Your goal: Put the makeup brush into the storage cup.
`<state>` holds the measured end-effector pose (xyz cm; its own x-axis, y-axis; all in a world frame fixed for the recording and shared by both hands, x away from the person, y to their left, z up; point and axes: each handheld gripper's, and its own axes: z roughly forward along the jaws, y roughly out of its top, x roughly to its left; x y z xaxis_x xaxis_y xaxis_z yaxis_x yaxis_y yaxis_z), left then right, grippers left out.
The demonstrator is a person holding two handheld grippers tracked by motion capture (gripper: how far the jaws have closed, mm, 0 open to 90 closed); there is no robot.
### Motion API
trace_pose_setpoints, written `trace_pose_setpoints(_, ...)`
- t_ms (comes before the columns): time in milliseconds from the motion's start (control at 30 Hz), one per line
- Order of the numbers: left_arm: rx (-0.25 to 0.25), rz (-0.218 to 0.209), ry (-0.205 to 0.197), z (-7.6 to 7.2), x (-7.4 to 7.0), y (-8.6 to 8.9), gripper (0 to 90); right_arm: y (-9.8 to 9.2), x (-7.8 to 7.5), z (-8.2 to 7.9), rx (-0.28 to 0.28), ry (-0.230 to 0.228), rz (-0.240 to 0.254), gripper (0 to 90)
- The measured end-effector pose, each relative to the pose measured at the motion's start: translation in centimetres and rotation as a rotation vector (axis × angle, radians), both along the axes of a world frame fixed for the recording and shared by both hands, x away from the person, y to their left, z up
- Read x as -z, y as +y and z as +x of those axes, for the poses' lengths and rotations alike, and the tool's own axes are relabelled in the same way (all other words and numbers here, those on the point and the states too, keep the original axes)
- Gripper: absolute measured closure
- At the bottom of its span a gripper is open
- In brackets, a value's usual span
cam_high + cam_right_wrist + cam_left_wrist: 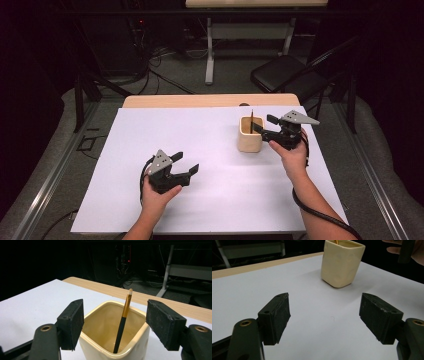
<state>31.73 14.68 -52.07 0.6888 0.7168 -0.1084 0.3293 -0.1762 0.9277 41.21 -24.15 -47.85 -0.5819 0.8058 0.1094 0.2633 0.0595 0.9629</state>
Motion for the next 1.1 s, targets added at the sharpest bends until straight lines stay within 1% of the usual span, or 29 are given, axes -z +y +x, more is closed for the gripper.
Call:
trace_pose_setpoints(200, 0.001, 0.001, -0.001, 0.0, 0.0, 0.0, 24.6, 0.1, -0.1, -0.4, -0.007, -0.003, 0.007, 30.6)
trace_pose_setpoints(233, 0.001, 0.001, -0.001, 0.0, 0.0, 0.0, 24.6, 0.2, -0.1, -0.6, -0.012, -0.002, -0.002, 30.5)
trace_pose_setpoints(467, 0.001, 0.002, -0.002, 0.0, 0.0, 0.0, 24.6, 0.5, -0.2, -1.3, -0.029, -0.016, -0.006, 30.5)
trace_pose_setpoints(700, 0.0, 0.001, -0.002, 0.0, 0.0, 0.0, 24.6, 0.8, 0.0, -1.9, -0.045, -0.012, -0.01, 30.6)
trace_pose_setpoints(967, 0.001, 0.001, -0.003, 0.0, 0.0, 0.0, 24.6, 1.4, 0.4, -3.1, -0.08, -0.009, -0.011, 30.6)
trace_pose_setpoints(1100, 0.0, 0.001, -0.002, 0.0, 0.0, 0.0, 24.6, 1.7, 0.3, -3.6, -0.097, -0.019, -0.007, 30.6)
